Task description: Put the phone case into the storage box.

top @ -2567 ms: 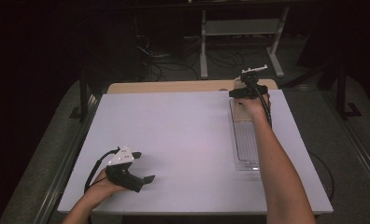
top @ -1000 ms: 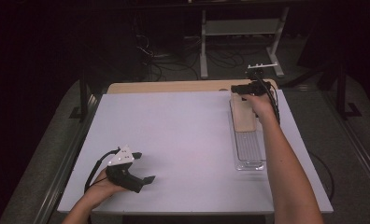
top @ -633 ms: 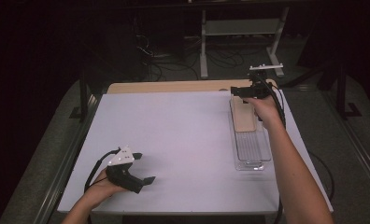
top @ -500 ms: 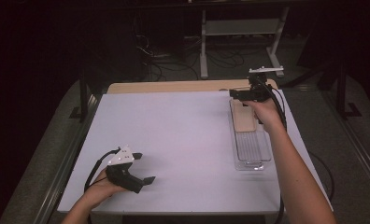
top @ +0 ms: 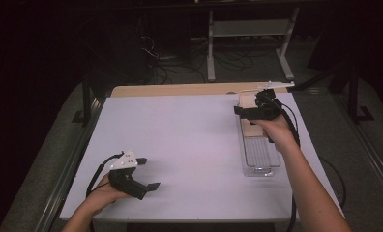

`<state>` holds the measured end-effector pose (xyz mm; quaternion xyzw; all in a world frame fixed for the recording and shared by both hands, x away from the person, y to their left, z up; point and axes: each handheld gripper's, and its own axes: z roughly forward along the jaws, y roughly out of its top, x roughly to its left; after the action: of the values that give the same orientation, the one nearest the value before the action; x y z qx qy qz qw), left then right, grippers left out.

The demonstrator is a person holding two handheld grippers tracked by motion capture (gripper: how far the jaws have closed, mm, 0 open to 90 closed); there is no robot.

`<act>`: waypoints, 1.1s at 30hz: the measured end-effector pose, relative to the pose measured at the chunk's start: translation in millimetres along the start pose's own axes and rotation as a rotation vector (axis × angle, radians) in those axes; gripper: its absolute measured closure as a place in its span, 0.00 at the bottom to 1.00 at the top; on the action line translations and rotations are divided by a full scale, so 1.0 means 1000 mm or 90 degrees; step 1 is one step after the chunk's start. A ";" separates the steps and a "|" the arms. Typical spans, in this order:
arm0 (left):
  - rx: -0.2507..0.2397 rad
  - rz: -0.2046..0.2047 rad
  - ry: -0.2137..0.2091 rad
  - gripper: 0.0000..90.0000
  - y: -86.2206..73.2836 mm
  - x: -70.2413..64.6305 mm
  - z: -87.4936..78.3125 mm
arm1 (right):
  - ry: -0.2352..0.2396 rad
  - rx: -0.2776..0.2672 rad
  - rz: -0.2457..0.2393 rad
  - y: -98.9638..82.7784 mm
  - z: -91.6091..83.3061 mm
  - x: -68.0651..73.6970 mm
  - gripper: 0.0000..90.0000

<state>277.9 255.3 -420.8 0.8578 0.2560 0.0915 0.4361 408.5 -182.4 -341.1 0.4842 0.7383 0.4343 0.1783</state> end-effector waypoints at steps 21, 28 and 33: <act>0.002 -0.001 -0.013 0.00 0.025 0.011 -0.008 | 0.101 -0.011 -0.037 -0.056 -0.039 0.019 0.08; -0.017 0.002 -0.019 0.00 0.031 0.011 -0.012 | 0.125 -0.013 -0.051 -0.071 -0.049 0.028 0.08; -0.011 0.005 -0.021 0.00 0.030 0.009 -0.012 | 0.137 -0.016 -0.055 -0.083 -0.052 0.033 0.08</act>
<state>291.7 254.2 -390.4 0.8567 0.2442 0.0810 0.4470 310.8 -191.4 -374.4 0.4000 0.7678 0.4853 0.1224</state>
